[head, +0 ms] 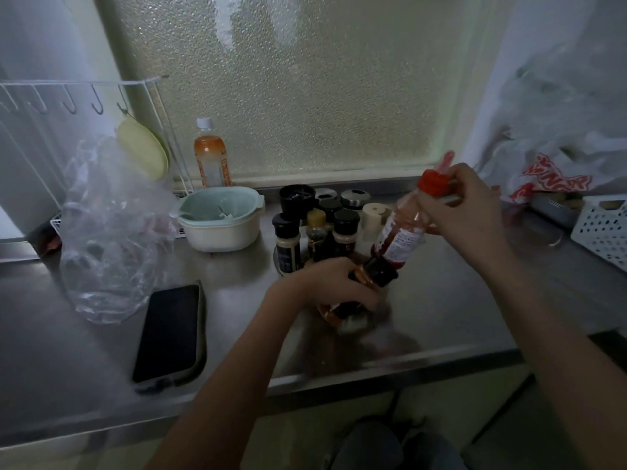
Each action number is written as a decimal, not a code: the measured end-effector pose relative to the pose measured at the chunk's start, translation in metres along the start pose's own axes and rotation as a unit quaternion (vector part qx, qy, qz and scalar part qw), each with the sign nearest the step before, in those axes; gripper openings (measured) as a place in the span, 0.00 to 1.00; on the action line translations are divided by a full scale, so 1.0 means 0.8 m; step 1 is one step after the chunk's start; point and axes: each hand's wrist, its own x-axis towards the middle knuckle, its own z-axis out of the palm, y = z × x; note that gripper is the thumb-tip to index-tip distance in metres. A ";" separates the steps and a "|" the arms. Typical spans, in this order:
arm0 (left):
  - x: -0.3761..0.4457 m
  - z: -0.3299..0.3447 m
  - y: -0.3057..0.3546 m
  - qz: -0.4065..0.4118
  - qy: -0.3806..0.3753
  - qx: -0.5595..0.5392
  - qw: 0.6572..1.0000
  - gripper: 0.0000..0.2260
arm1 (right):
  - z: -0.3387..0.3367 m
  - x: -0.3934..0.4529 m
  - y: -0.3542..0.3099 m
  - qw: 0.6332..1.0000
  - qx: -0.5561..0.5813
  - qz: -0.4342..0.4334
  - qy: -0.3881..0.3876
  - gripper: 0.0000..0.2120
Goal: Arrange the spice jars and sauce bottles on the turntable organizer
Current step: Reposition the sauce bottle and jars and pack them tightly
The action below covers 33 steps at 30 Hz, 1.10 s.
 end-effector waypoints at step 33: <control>-0.051 0.008 -0.074 0.154 0.571 -0.336 0.733 0.05 | 0.054 -0.008 0.001 0.998 0.025 -0.057 -0.020 0.12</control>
